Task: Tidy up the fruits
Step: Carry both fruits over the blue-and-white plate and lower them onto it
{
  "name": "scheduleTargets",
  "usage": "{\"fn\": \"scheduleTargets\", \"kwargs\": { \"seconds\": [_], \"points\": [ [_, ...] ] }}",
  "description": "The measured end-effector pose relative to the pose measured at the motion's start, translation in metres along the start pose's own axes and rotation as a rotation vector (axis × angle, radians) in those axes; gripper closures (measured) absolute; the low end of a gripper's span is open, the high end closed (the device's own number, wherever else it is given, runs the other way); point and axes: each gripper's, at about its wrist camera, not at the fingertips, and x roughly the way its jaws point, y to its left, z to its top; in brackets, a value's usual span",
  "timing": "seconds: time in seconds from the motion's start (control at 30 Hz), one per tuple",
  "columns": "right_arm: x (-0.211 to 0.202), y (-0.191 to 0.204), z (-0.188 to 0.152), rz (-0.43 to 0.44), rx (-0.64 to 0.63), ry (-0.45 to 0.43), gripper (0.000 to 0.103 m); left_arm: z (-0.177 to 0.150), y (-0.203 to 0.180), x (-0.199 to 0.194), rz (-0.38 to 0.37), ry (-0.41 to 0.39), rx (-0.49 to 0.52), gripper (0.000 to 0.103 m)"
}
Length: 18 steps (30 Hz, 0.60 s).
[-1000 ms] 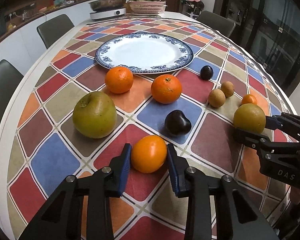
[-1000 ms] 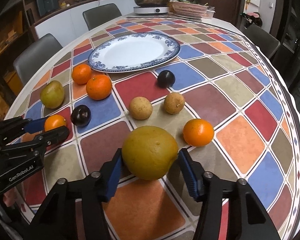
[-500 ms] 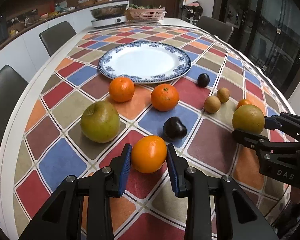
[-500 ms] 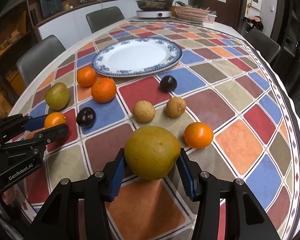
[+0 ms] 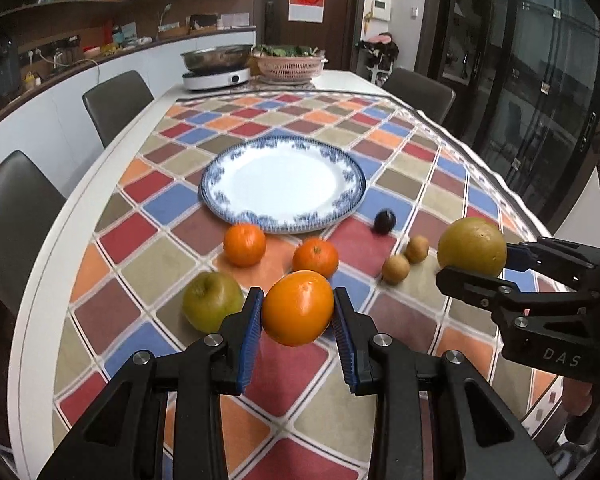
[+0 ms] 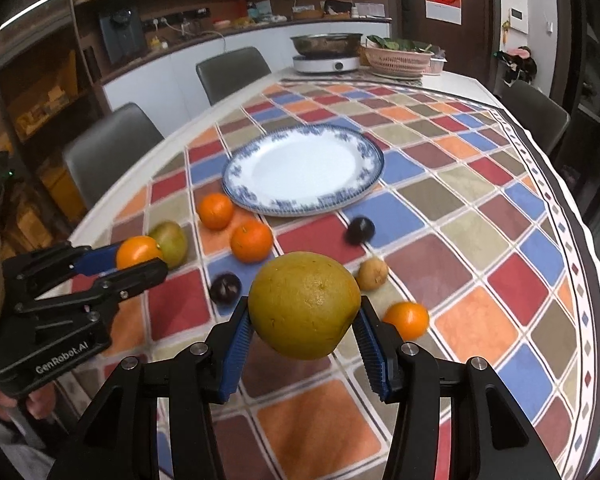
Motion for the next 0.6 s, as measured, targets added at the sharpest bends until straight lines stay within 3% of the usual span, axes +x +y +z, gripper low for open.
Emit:
{"fn": "scheduleTargets", "kwargs": {
  "seconds": [0.33, 0.6],
  "points": [
    [-0.01, 0.005, 0.043, 0.018, -0.039, -0.085, 0.052, 0.038, 0.007, -0.009, 0.019, -0.068, 0.019, 0.069],
    [-0.002, 0.0, 0.073, 0.024, -0.069, -0.097, 0.052, 0.068, 0.012, -0.003, 0.015, -0.096, 0.04, 0.069]
  ]
}}
